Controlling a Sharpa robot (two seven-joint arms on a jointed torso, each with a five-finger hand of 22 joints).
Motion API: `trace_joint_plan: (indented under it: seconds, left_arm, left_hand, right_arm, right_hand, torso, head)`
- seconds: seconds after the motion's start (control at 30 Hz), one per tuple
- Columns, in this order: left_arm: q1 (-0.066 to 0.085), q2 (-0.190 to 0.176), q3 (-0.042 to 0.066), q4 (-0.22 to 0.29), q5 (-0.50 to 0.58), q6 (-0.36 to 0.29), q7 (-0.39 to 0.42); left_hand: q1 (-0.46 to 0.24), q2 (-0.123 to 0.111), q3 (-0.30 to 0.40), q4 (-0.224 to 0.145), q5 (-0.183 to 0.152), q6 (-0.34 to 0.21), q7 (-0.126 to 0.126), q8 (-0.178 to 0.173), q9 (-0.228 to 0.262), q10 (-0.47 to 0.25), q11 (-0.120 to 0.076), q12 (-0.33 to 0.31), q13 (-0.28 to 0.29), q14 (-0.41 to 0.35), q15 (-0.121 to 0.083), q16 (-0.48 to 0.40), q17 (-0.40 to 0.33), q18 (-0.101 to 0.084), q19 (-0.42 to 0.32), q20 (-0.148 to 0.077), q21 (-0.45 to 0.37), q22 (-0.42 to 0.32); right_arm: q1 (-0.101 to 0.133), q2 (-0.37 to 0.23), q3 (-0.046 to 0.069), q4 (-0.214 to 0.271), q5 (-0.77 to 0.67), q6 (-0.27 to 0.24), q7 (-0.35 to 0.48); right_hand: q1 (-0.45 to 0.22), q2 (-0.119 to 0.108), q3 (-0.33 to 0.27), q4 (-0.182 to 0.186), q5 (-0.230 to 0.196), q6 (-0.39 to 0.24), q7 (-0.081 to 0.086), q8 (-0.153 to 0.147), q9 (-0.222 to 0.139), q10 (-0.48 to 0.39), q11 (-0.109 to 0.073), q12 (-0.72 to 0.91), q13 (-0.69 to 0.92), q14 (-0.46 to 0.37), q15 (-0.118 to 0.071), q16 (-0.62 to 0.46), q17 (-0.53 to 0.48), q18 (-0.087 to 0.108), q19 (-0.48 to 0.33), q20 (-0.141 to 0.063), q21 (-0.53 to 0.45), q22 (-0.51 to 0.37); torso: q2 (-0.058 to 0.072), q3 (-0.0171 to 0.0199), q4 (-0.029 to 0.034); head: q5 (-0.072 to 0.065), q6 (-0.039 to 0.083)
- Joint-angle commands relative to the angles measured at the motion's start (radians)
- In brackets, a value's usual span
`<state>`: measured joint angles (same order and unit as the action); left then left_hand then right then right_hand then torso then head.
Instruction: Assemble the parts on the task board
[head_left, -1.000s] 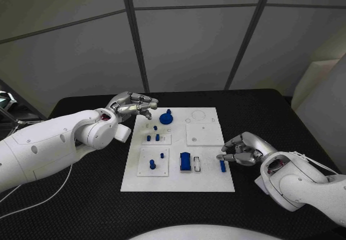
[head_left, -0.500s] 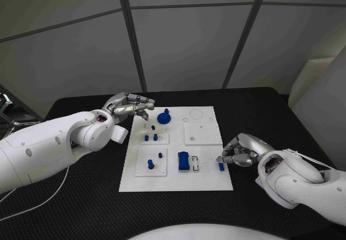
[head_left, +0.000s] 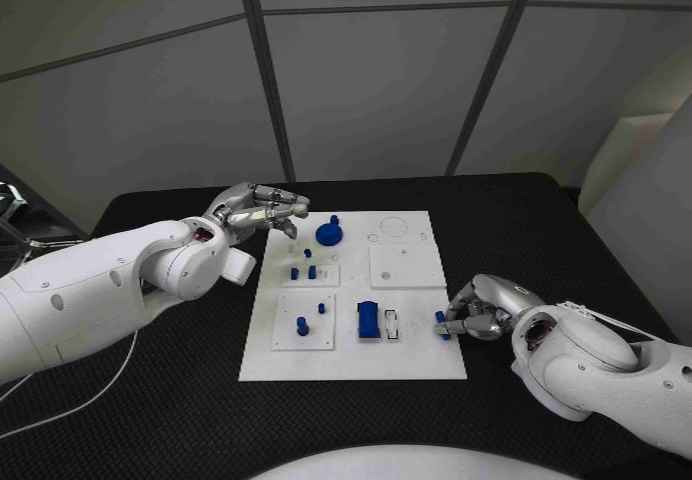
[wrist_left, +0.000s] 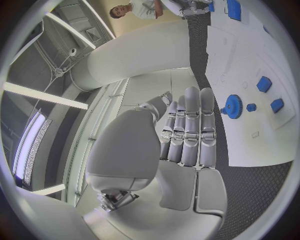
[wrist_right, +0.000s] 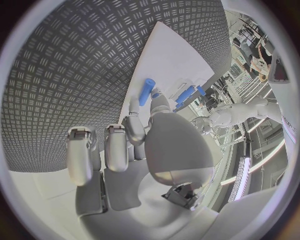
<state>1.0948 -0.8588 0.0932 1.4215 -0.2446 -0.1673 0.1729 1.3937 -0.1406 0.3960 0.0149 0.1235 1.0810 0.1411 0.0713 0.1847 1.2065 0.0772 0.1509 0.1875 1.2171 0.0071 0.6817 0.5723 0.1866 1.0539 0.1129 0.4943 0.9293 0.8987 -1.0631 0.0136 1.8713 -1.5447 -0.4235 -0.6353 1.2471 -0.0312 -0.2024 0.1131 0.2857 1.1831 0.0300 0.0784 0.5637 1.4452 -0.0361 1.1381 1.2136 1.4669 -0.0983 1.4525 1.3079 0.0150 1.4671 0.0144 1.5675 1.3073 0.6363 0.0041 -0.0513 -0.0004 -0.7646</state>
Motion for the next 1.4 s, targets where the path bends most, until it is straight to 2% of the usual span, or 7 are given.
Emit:
trace_joint_plan:
  seconds: [0.03, 0.3, 0.43, 0.47, 0.63, 0.97, 1.4]
  left_arm:
    - [0.001, -0.001, 0.001, 0.002, 0.004, 0.009, 0.006]
    - [0.001, 0.0, 0.001, 0.002, 0.004, 0.01, 0.006]
    - [0.0, 0.0, 0.001, 0.002, 0.004, 0.011, 0.006]
    - [0.0, 0.001, 0.001, 0.002, 0.004, 0.011, 0.006]
    - [0.0, 0.001, 0.001, 0.002, 0.004, 0.011, 0.006]
    - [-0.002, 0.003, 0.001, 0.001, 0.004, 0.011, 0.007]
    - [-0.002, 0.005, 0.001, 0.001, 0.004, 0.011, 0.006]
  left_hand:
    - [-0.001, 0.01, 0.0, -0.005, 0.004, 0.001, 0.008, -0.003, 0.0, -0.003, 0.004, -0.003, 0.001, -0.007, 0.002, -0.004, -0.002, -0.006, 0.004, 0.002, -0.005, -0.001]
    - [-0.002, 0.011, -0.001, -0.004, 0.004, 0.002, 0.007, -0.003, 0.0, -0.003, 0.004, -0.003, 0.001, -0.006, 0.002, -0.005, -0.002, -0.006, 0.004, 0.003, -0.006, -0.002]
    - [-0.002, 0.011, -0.001, -0.004, 0.004, 0.002, 0.007, -0.003, 0.0, -0.003, 0.004, -0.003, 0.001, -0.006, 0.002, -0.005, -0.002, -0.006, 0.004, 0.003, -0.006, -0.002]
    - [-0.002, 0.011, -0.001, -0.004, 0.004, 0.002, 0.007, -0.003, 0.0, -0.003, 0.004, -0.003, 0.001, -0.006, 0.002, -0.005, -0.002, -0.006, 0.004, 0.003, -0.006, -0.002]
    - [-0.002, 0.011, -0.001, -0.004, 0.004, 0.002, 0.007, -0.003, 0.0, -0.003, 0.004, -0.003, 0.001, -0.006, 0.002, -0.005, -0.002, -0.006, 0.004, 0.003, -0.006, -0.002]
    - [-0.002, 0.011, -0.001, -0.004, 0.004, 0.002, 0.007, -0.003, 0.0, -0.003, 0.004, -0.003, 0.001, -0.006, 0.002, -0.005, -0.002, -0.006, 0.004, 0.003, -0.006, -0.002]
    - [-0.002, 0.011, -0.001, -0.005, 0.004, 0.002, 0.007, -0.003, 0.0, -0.003, 0.004, -0.003, 0.002, -0.007, 0.002, -0.005, -0.002, -0.006, 0.004, 0.003, -0.007, -0.002]
  right_arm:
    - [-0.001, 0.005, -0.001, -0.001, -0.028, 0.043, -0.029]
    - [-0.006, 0.025, -0.001, -0.008, -0.056, 0.083, -0.048]
    - [-0.007, 0.035, -0.001, -0.012, -0.091, 0.109, -0.066]
    - [-0.008, 0.041, -0.001, -0.013, -0.114, 0.13, -0.079]
    - [-0.009, 0.048, -0.001, -0.013, -0.138, 0.144, -0.1]
    - [-0.009, 0.041, -0.001, 0.02, -0.005, 0.008, -0.085]
    - [-0.007, 0.055, 0.001, 0.053, 0.187, -0.167, 0.016]
  right_hand:
    - [-0.003, 0.006, -0.005, 0.003, 0.006, 0.011, 0.0, 0.005, 0.0, 0.001, -0.006, 0.004, 0.001, 0.063, -0.006, 0.006, 0.062, -0.015, 0.104, -0.005, 0.003, 0.263]
    - [0.057, 0.033, 0.014, -0.032, 0.017, 0.018, -0.008, -0.004, -0.003, -0.001, -0.014, 0.001, 0.001, 0.063, -0.013, 0.006, 0.063, -0.015, 0.104, -0.012, 0.003, 0.263]
    - [0.115, 0.058, 0.039, -0.071, 0.082, 0.021, -0.012, -0.012, -0.01, -0.005, -0.018, -0.005, 0.0, 0.063, -0.018, 0.005, 0.063, -0.015, 0.104, -0.017, 0.003, 0.263]
    - [0.144, 0.07, 0.054, -0.095, 0.132, 0.023, -0.013, -0.014, -0.016, -0.008, -0.019, -0.009, -0.001, 0.063, -0.019, 0.005, 0.064, -0.015, 0.104, -0.019, 0.003, 0.263]
    - [0.163, 0.09, 0.073, -0.119, 0.161, 0.024, -0.015, -0.015, -0.022, -0.008, -0.021, -0.012, -0.002, 0.063, -0.02, 0.006, 0.067, -0.015, 0.104, -0.02, 0.003, 0.263]
    - [0.116, 0.1, 0.08, -0.129, 0.244, 0.021, -0.012, -0.014, -0.028, -0.005, -0.019, -0.022, -0.007, 0.063, -0.019, 0.006, 0.067, -0.015, 0.104, -0.019, 0.003, 0.263]
    - [0.08, 0.098, 0.078, -0.122, 0.253, 0.02, -0.011, -0.014, -0.032, 0.001, -0.018, -0.013, 0.001, 0.065, -0.018, 0.01, 0.075, -0.015, 0.104, -0.019, 0.003, 0.263]
  torso:
    - [0.0, 0.0001, -0.0003]
    - [-0.001, 0.0004, 0.0007]
    - [0.0, -0.0002, -0.0001]
    - [0.0, 0.0, 0.0003]
    - [0.0, 0.0003, 0.0012]
    - [-0.002, -0.0008, 0.0011]
    - [0.0, -0.0012, 0.0012]
  head:
    - [-0.002, -0.001]
    - [-0.002, -0.003]
    - [-0.002, -0.003]
    - [-0.002, -0.004]
    - [-0.002, -0.004]
    - [0.0, 0.0]
    - [0.002, 0.006]
